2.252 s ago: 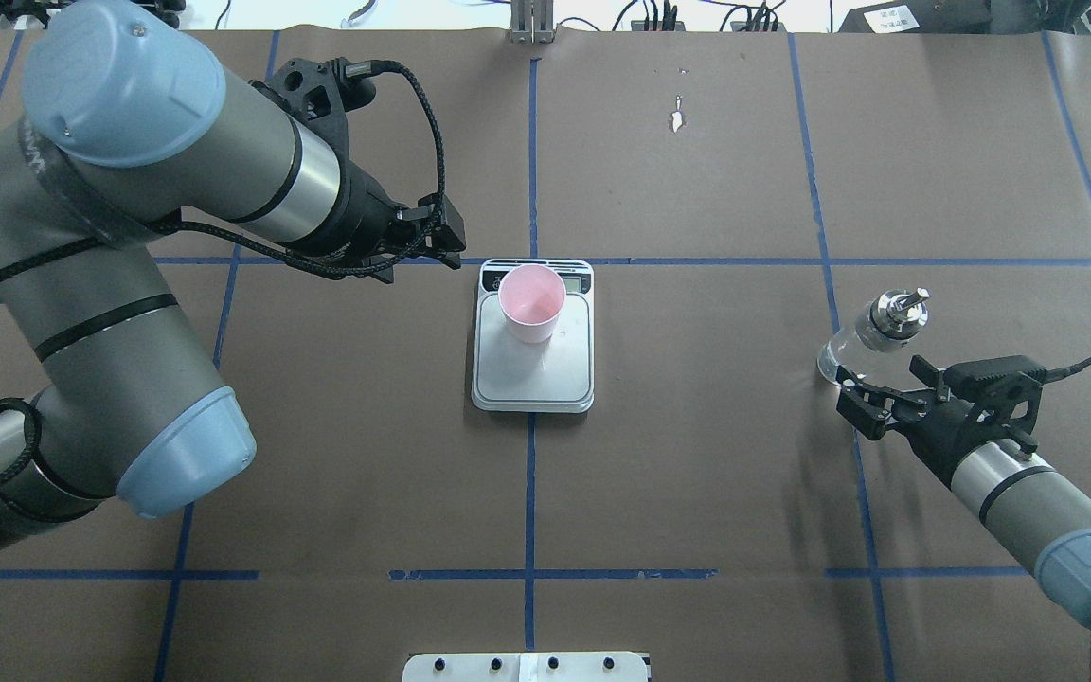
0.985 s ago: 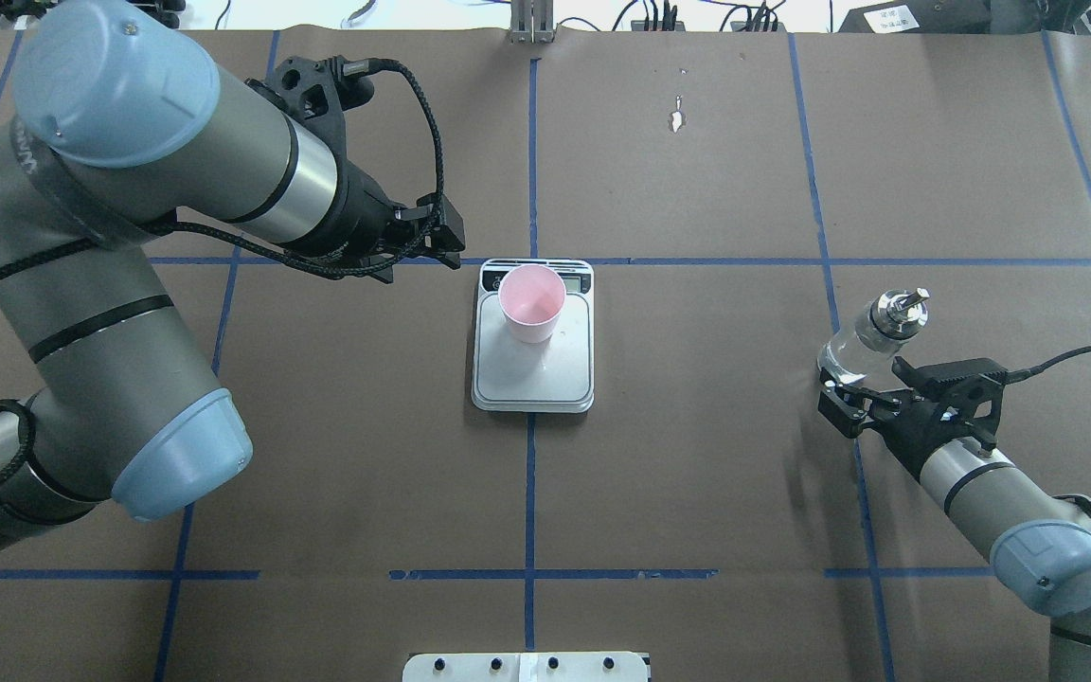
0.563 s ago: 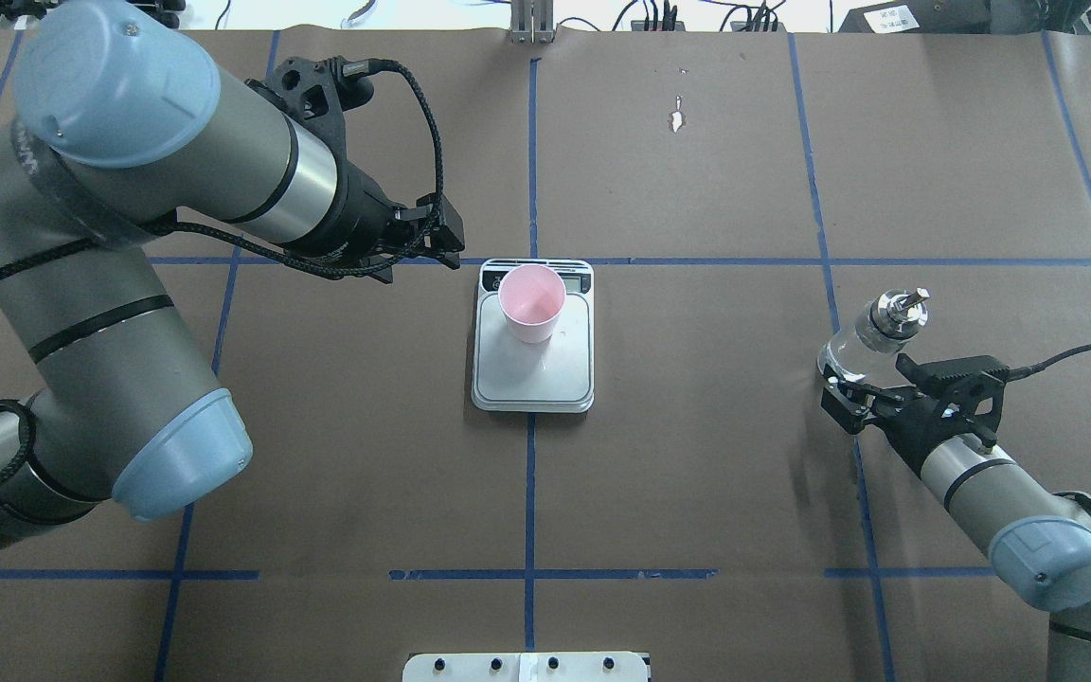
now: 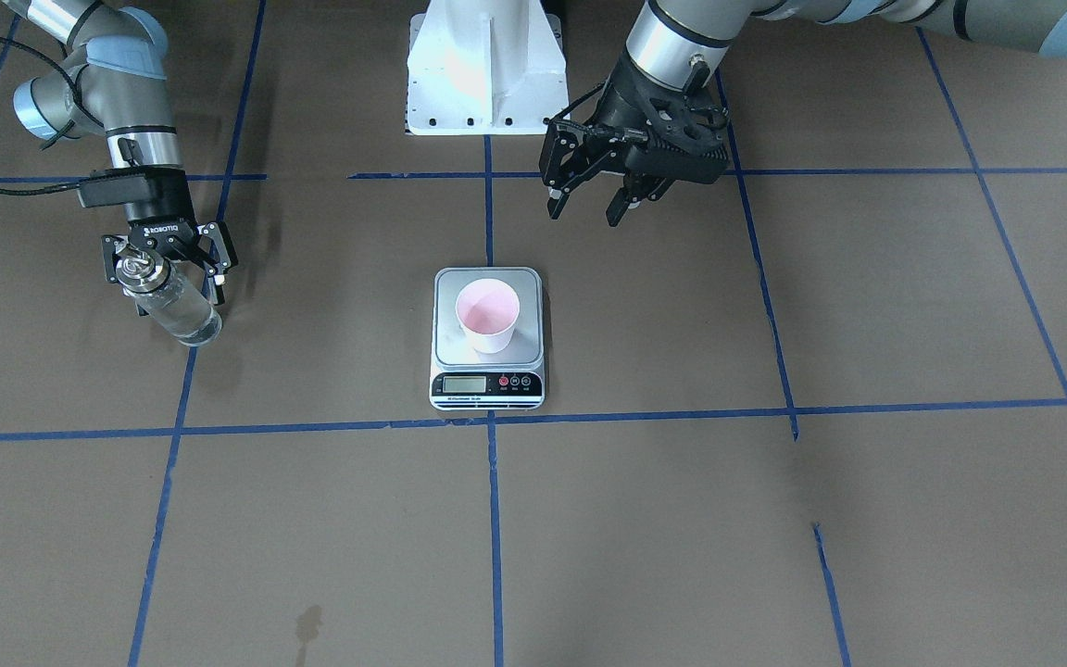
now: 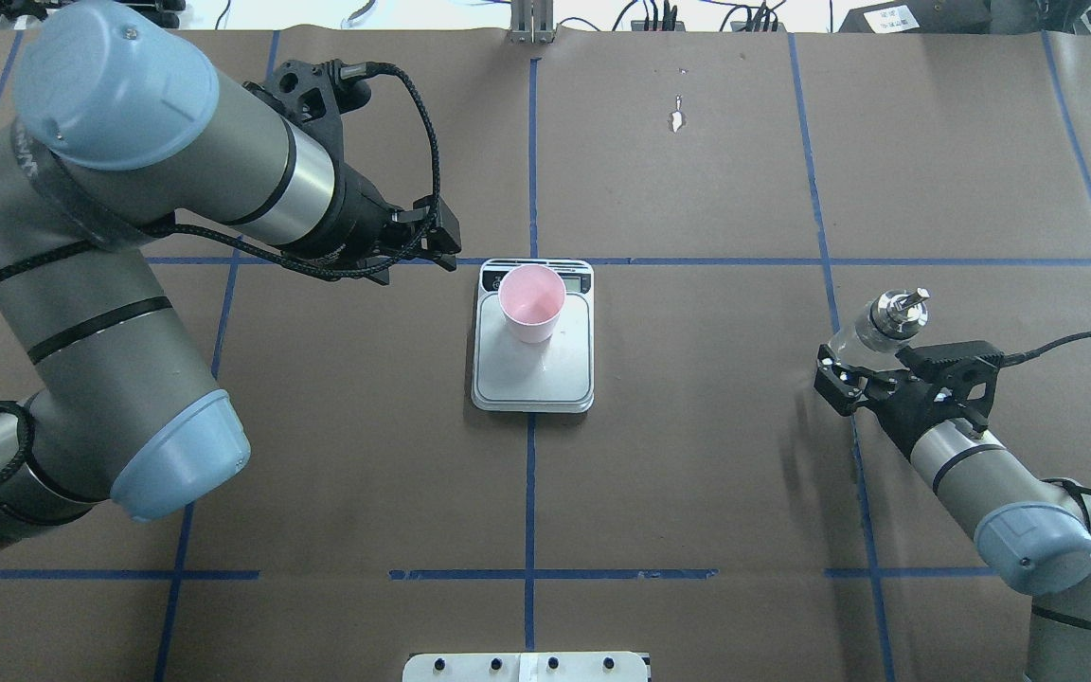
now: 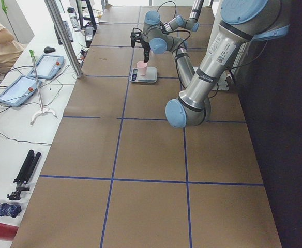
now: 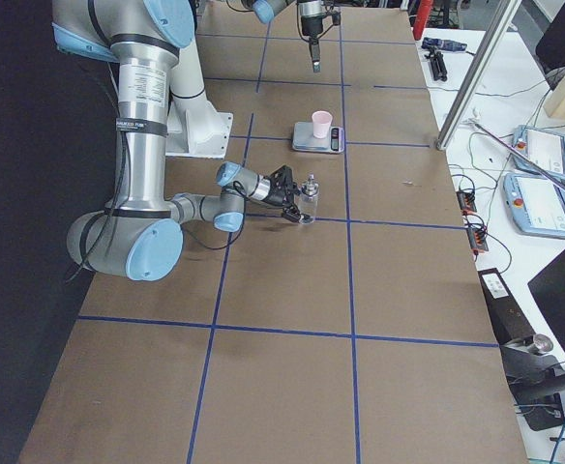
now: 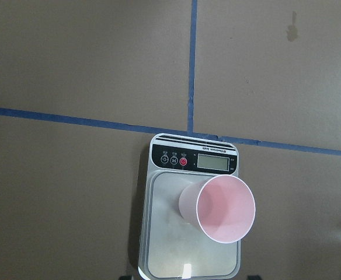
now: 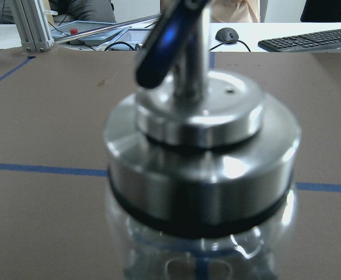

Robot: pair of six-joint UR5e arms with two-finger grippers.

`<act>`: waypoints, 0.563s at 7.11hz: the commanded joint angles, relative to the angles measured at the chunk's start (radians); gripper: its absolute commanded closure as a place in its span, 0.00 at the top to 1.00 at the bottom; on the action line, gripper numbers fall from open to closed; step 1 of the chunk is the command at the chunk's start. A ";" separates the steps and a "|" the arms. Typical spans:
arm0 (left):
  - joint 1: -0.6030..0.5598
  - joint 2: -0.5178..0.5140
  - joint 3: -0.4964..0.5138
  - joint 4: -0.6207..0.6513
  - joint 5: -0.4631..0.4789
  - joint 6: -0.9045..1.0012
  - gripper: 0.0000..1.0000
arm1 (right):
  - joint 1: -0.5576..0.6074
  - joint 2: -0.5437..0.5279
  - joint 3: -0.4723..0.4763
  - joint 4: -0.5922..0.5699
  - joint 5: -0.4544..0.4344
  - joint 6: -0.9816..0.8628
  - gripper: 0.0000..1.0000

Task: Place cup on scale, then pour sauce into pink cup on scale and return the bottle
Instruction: 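Lift the glass bottle with the right gripper and raise it upward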

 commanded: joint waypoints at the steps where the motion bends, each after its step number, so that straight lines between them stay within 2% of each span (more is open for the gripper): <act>1: 0.000 0.001 0.000 0.000 0.000 0.002 0.72 | 0.003 0.001 -0.007 0.002 -0.010 0.000 0.87; 2: 0.000 0.004 0.000 -0.002 0.000 0.002 0.72 | 0.003 0.001 -0.008 0.002 -0.016 0.000 0.72; 3: 0.000 0.004 0.000 -0.002 0.000 0.002 0.72 | 0.002 0.002 -0.010 0.002 -0.030 0.000 0.45; 4: 0.000 0.004 0.000 -0.002 0.000 0.002 0.72 | 0.005 0.016 -0.005 0.002 -0.030 -0.002 0.11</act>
